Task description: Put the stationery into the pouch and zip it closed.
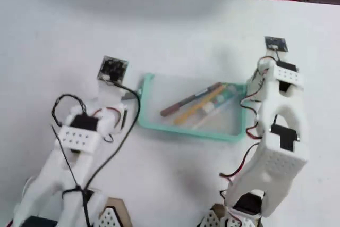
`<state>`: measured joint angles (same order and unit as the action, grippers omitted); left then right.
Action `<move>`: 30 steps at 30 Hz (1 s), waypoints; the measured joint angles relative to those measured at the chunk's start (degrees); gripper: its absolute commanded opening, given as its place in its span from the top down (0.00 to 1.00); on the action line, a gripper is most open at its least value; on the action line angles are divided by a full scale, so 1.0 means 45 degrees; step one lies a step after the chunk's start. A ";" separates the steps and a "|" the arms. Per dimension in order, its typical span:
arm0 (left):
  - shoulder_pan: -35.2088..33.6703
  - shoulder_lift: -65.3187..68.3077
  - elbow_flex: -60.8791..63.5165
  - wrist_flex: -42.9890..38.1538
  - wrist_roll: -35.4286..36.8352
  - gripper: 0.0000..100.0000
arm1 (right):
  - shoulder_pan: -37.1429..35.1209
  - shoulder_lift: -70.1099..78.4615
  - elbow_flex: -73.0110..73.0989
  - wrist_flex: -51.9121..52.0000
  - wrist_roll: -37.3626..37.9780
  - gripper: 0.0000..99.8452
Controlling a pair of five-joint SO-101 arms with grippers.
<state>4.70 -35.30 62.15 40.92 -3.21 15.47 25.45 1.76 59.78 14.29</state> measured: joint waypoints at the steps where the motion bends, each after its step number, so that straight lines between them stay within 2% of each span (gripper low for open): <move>1: -0.0098 0.0176 -0.0117 0.0000 0.0098 0.98 | -0.0137 0.0059 -0.0156 0.0000 -0.0020 0.98; 11: -0.0195 0.0371 -0.0254 0.0000 0.0215 0.98 | -0.2227 0.0293 -0.1387 0.0000 -0.0059 0.98; 15: -0.0195 0.0371 -0.0254 0.0000 0.0234 0.97 | -0.2188 0.0371 -0.1504 0.0000 -0.0078 0.98; 23: -0.0234 0.0313 -0.0879 0.0059 0.0254 0.97 | -0.1270 -0.0508 -0.1504 0.0371 -0.1328 0.98; 30: -0.0254 -0.2676 -0.2032 0.0059 0.0254 0.97 | -0.2032 -0.3849 -0.1504 0.2149 -0.1387 0.98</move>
<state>3.56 -47.34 53.01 41.19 -2.07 6.33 8.13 -5.01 69.45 8.04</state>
